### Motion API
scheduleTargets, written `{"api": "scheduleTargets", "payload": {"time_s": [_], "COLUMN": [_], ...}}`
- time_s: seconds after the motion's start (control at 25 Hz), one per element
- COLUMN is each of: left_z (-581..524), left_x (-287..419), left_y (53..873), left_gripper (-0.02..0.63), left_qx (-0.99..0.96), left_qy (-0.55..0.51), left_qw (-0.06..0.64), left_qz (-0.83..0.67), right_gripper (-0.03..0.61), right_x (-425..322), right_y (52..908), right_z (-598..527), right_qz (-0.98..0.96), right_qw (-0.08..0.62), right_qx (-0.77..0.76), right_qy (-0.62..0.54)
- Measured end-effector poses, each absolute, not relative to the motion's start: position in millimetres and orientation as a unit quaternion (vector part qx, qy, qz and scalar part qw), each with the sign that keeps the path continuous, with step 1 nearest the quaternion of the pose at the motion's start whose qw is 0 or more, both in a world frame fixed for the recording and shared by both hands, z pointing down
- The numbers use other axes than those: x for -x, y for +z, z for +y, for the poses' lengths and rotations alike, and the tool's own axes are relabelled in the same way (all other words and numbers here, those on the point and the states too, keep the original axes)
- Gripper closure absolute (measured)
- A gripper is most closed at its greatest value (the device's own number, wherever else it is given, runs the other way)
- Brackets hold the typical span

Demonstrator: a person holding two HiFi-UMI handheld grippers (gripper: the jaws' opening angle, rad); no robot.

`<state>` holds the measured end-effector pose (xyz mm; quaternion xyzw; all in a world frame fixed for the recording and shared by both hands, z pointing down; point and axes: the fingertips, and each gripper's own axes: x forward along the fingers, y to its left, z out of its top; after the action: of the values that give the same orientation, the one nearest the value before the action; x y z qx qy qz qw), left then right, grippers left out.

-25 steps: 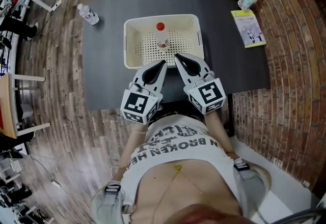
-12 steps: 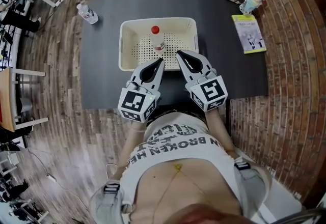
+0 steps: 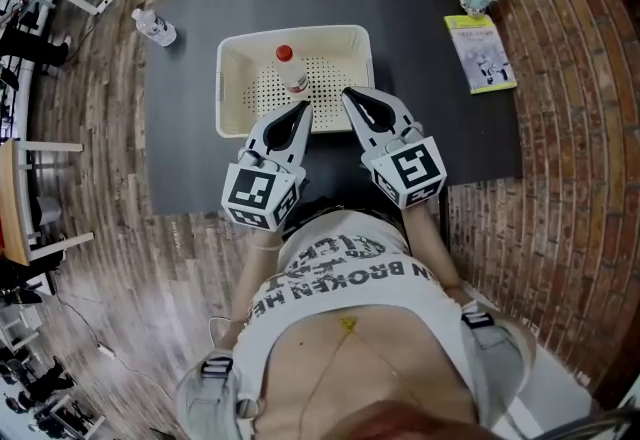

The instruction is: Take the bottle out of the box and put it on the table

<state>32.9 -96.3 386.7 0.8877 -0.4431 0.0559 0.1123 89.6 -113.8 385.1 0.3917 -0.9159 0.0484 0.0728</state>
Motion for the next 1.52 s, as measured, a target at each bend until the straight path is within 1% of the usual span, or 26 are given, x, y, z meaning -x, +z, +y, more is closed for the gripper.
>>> {"api": "scheduleTargets", "payload": {"time_s": [0.44, 0.6, 0.8, 1.16, 1.52], "left_z": [-111.6, -113.0, -111.9, -116.0, -121.7], "left_x": [-26.7, -12.6, 6.5, 38.4, 57.4], "left_y": [386.5, 383.5, 385.3, 389.1, 394.0], "left_gripper": [0.606, 0.606, 0.606, 0.606, 0.606], "left_qx": [-0.899, -0.903, -0.907, -0.911, -0.915], "left_qy": [0.057, 0.057, 0.059, 0.056, 0.056], "left_qw": [0.115, 0.113, 0.12, 0.13, 0.14], "left_qz": [-0.418, -0.411, -0.4, -0.388, -0.375], "right_gripper": [0.569, 0.569, 0.569, 0.569, 0.569], "right_x": [-94.4, -88.8, -86.0, -67.6, -50.3], "right_y": [384.1, 383.4, 386.8, 390.3, 392.3], "right_z": [-122.5, -124.1, -131.4, -132.8, -135.6], "right_qz": [-0.909, -0.909, -0.898, -0.884, -0.876], "right_qw": [0.071, 0.059, 0.072, 0.075, 0.084], "right_qx": [-0.408, -0.411, -0.433, -0.46, -0.473], "right_qy": [0.043, 0.045, 0.04, 0.049, 0.053]}}
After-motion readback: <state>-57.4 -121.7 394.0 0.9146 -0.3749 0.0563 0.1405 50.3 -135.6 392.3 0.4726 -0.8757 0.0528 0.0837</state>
